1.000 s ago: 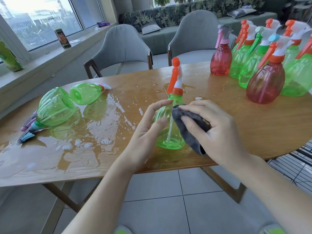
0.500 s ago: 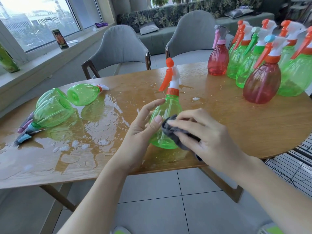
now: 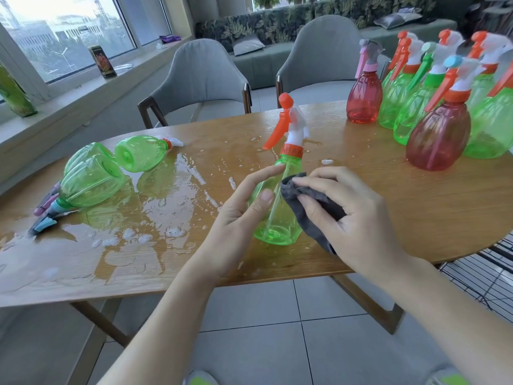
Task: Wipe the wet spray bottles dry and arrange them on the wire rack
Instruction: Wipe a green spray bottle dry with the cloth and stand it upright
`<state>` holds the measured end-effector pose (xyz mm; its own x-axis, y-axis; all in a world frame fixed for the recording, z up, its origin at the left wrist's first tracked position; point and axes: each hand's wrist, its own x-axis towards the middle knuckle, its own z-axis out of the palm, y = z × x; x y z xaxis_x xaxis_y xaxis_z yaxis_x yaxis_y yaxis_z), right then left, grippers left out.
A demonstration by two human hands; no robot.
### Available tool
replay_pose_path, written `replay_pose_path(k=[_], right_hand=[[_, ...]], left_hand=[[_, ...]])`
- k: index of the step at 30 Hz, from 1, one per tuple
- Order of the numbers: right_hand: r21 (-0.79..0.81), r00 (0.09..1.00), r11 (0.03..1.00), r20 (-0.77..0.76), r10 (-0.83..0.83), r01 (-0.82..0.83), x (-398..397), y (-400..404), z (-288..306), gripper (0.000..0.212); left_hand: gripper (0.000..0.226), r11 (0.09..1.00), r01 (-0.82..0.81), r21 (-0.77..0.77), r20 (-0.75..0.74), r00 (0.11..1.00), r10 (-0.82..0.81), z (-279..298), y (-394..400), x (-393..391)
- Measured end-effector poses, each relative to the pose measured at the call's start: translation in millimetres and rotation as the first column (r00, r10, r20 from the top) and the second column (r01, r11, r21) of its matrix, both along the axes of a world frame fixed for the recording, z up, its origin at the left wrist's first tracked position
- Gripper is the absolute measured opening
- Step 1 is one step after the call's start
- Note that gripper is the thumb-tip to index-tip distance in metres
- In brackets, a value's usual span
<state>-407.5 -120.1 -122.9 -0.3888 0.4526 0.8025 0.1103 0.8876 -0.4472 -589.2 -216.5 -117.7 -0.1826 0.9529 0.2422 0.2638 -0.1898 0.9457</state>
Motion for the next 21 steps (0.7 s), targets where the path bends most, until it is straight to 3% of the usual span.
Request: replay_pose_path(k=[6,12,16,21], right_hand=[[-0.077,1.000,0.997,-0.015,0.005,-0.007,-1,3,6,0.023],[0.096,0.972,0.975,0.149,0.183,-0.198,1,-10,-12,0.021],[0.233,0.952,0.947,0.260,0.160,-0.223,4,-10,-16,0.020],[0.244,0.985,0.964,0.154,0.073,-0.109,2,0,-4,0.023]], left_hand=[[0.040,1.000,0.010,0.001,0.022,1.000,-0.010,0,0,0],[0.039,0.996,-0.082,0.020,0.031,0.996,0.082,-2,3,0],[0.040,0.997,-0.081,0.022,0.027,0.996,0.080,2,2,0],[0.038,1.000,0.004,-0.006,0.091,0.996,-0.004,2,-2,-4]])
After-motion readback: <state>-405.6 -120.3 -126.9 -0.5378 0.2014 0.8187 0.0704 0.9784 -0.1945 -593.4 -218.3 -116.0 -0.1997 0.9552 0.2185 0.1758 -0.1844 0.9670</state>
